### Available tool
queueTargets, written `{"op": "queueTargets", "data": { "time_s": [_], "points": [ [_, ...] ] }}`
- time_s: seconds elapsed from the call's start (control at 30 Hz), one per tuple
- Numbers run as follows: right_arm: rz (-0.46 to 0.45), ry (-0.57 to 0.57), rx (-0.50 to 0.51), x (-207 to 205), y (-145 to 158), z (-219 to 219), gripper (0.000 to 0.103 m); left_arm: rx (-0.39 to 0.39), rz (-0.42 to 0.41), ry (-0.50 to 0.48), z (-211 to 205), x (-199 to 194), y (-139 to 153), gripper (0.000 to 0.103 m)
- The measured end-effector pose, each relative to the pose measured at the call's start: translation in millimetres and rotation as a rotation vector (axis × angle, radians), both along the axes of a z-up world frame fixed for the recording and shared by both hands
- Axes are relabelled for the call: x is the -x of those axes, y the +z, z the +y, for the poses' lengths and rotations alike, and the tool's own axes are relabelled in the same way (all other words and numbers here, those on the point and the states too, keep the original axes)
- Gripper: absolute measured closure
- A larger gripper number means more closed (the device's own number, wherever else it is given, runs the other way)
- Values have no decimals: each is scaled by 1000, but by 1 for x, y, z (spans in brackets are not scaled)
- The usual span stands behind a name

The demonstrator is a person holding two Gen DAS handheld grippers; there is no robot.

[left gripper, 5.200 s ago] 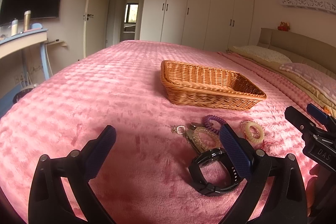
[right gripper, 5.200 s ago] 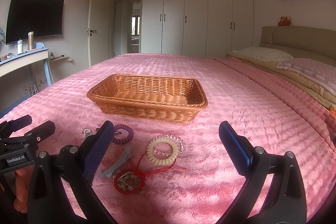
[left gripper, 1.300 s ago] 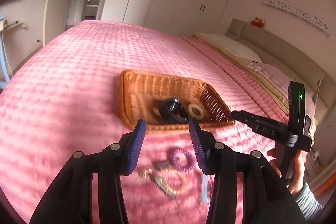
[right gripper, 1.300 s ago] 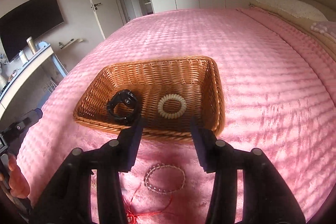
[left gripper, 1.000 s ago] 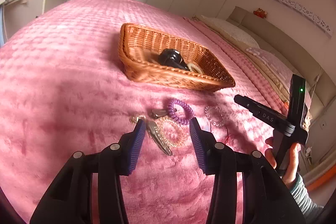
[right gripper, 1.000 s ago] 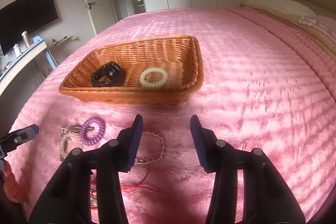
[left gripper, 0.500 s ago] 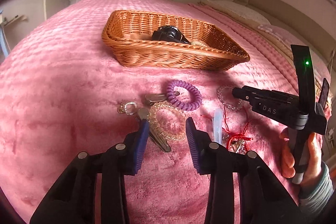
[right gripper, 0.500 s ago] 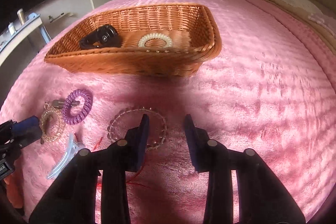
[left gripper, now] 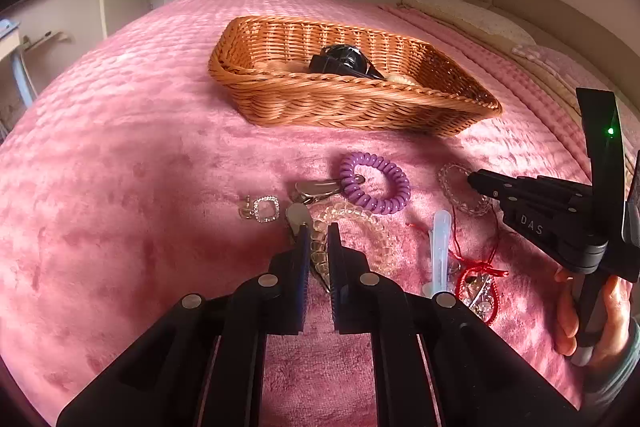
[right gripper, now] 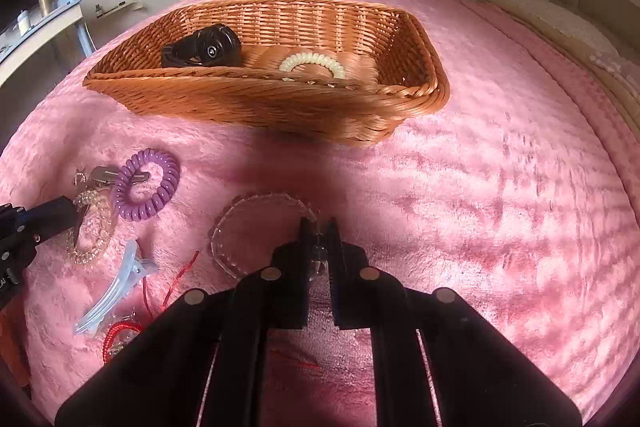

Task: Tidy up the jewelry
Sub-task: 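Grasp clear spiral hair tie with left tool while right tool grasps clear bead bracelet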

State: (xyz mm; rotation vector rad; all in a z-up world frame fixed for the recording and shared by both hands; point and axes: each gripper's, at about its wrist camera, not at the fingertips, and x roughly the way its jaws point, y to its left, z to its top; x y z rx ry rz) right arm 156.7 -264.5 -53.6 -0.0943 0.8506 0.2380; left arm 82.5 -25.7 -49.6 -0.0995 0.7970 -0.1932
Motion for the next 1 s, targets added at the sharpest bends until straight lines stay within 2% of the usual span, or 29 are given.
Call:
{"op": "queueTargets", "data": {
  "time_s": [0.27, 0.37, 0.47, 0.57, 0.6, 0.7, 0.73, 0.9, 1.0],
  "points": [
    [-21, -20, -54, 5, 4, -12, 97, 17, -31, 9, 15, 22, 11, 96],
    [-32, -32, -61, 7, 6, -16, 97, 31, -4, 34, 28, 32, 9, 96],
    [-31, -47, -69, 7, 6, -20, 97, 1, 57, 76, 37, 39, 0, 96],
    [-28, -69, -71, 6, 6, -23, 97, -27, 63, 84, 39, 45, 0, 94],
    [-24, -73, -74, 6, 6, -24, 97, -40, 62, 93, 39, 47, 1, 92],
    [-2, -77, -86, 4, 3, -27, 97, -55, 60, 111, 42, 51, 0, 61],
    [6, -79, -90, 2, 1, -29, 96, -56, 59, 112, 42, 52, 0, 60],
    [37, -72, -121, 0, -1, -32, 91, -78, 69, 102, 39, 45, -4, 64],
    [38, -71, -81, -2, -3, -24, 90, -102, 64, 107, 38, 42, -5, 88]
  ]
}}
